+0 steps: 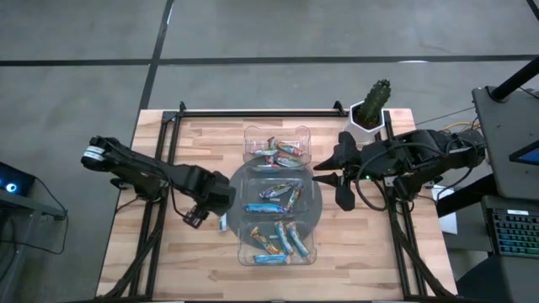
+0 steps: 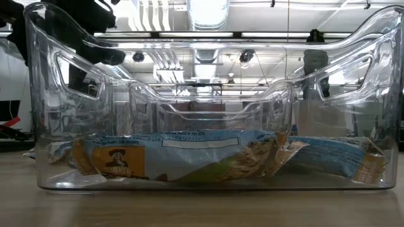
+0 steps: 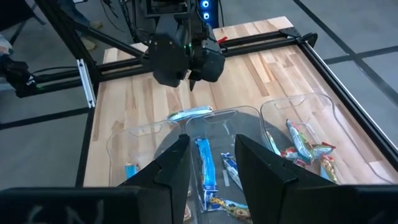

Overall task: Pick and place Granola Bars by type
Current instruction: Put the yellow granola bar into the bottom transparent bin

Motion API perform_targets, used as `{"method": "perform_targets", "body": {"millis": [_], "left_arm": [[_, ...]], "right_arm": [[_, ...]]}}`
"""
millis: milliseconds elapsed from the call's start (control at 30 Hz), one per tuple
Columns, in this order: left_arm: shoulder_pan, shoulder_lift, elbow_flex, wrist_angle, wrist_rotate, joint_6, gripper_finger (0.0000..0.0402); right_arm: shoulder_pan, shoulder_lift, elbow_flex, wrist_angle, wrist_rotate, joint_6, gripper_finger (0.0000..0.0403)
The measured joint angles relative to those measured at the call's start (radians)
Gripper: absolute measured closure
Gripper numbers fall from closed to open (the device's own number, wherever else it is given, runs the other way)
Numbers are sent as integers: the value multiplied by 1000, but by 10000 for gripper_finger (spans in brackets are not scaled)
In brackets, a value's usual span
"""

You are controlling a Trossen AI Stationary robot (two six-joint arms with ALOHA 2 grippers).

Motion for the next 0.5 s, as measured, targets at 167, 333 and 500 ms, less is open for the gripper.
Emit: {"method": "perform_targets", "body": {"millis": [167,333,500], "left_arm": [[3,-1,-43,52,0,-114,213],[3,-1,-79,92,0,-288,213],[14,-1,-89,105,0,-536,213]], "right_arm": [[0,0,0,-10,0,2,284],[0,0,0,-18,0,3,284],[0,0,0,-18,0,3,284]]}}
